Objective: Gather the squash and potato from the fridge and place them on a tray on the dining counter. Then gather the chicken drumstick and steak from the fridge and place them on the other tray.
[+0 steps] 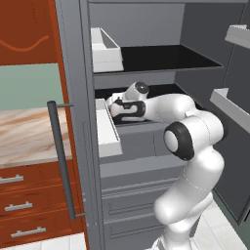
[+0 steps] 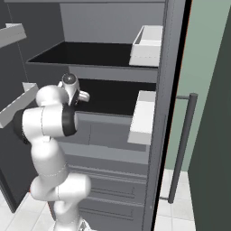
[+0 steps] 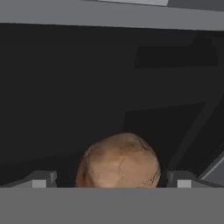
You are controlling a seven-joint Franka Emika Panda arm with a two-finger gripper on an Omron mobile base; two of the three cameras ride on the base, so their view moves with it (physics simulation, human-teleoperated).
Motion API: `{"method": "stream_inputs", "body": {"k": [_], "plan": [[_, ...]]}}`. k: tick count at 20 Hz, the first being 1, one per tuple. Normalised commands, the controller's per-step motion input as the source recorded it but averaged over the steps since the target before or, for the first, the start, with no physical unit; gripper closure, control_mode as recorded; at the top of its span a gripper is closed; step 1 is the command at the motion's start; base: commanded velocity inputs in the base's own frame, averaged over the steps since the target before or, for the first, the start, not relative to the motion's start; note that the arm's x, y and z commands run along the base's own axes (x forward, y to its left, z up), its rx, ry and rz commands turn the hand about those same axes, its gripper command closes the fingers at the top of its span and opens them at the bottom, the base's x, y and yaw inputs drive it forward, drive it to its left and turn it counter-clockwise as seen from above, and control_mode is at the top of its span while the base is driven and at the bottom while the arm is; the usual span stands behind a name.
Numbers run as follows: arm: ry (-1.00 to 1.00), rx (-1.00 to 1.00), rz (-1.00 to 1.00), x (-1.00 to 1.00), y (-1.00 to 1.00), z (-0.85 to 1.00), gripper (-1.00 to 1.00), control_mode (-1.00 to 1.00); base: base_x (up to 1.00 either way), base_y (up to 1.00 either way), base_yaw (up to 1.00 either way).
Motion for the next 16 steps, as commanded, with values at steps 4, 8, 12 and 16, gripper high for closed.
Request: {"method": "stream_inputs", "body": {"k": [4, 8, 12, 16], "plan": [[0.04, -0.02, 0.00, 0.17, 0.13, -0.33, -1.00, -1.00, 0.00, 0.00, 0.00], [0.05, -0.03, 0.00, 0.19, 0.18, -0.36, -1.00, -1.00, 0.00, 0.00, 0.00], [0.04, -0.04, 0.00, 0.24, 0.18, -0.36, 1.00, -1.00, 0.00, 0.00, 0.00], [0.01, -0.02, 0.00, 0.15, 0.00, -0.39, 1.00, -1.00, 0.00, 0.00, 0.00]]}}
